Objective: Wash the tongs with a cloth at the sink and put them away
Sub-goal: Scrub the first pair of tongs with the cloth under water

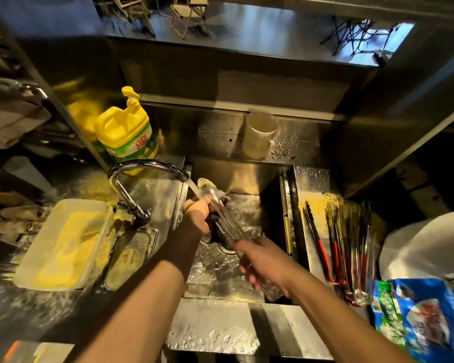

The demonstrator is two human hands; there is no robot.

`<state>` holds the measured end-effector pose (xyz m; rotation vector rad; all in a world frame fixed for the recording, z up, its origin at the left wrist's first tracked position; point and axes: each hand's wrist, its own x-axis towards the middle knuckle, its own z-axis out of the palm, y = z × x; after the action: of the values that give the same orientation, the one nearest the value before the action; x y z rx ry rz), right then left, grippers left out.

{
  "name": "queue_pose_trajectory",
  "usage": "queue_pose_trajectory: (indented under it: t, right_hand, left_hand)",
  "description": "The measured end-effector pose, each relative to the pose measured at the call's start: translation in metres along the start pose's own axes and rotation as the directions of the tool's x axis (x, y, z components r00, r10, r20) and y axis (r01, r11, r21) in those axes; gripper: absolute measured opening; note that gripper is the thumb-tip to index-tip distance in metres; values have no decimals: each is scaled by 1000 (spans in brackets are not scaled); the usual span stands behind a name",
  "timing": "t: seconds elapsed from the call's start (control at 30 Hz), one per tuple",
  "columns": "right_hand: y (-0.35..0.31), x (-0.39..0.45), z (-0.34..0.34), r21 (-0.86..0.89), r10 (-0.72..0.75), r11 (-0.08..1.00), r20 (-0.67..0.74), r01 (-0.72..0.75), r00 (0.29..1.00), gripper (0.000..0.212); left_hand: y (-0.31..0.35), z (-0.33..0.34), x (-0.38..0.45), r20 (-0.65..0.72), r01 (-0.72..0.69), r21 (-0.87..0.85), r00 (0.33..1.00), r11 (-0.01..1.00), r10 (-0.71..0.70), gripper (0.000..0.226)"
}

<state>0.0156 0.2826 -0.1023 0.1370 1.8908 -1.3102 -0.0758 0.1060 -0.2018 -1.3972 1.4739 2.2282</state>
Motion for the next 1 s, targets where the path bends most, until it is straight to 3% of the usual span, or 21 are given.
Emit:
queue_pose_trajectory:
  t: [0.07,0.2,0.3,0.4,0.5,0.67,0.77,0.9,1.0]
  right_hand:
    - [-7,2,-5,-28,2,1000,-9,-2,1000,36]
    - [-8,0,-1,-46,16,999,-24,-18,1000,38]
    - [-7,0,0,-54,-1,999,-40,-1,999,39]
    - [-10,-1,5,-35,-11,999,-53,9,999,35]
    - [-4,-11,2,-89,-16,996,-21,14,1000,37]
    - [5,-33,-34,-40,64,997,18,-64,998,52]
    - [9,-36,-51,-40,69,997,-13,-69,998,55]
    - [8,-19,-61,-14,31,999,-96,-32,995,30]
    - [3,-7,-57,15,52,999,-96,-51,994,58]
  left_hand:
    - [-2,6,-10,35,50,-18,998,999,-49,23]
    - [-2,9,-7,66,107,41,992,993,-110,46]
    - [-2,10,-11,47,95,-21,994,995,-94,41]
    - [-15,14,-19,112,98,-110,990,989,-86,35]
    - [-16,8,-16,1,27,-189,1000,982,-27,24]
    - [-29,4,-14,-107,-30,-185,994,982,10,33]
    - [-27,-5,-17,-1,58,-335,998,940,-62,43]
    - [-27,-15,-25,99,130,-401,990,907,-98,41]
    - [-26,-21,-29,214,181,-494,973,850,-83,42]
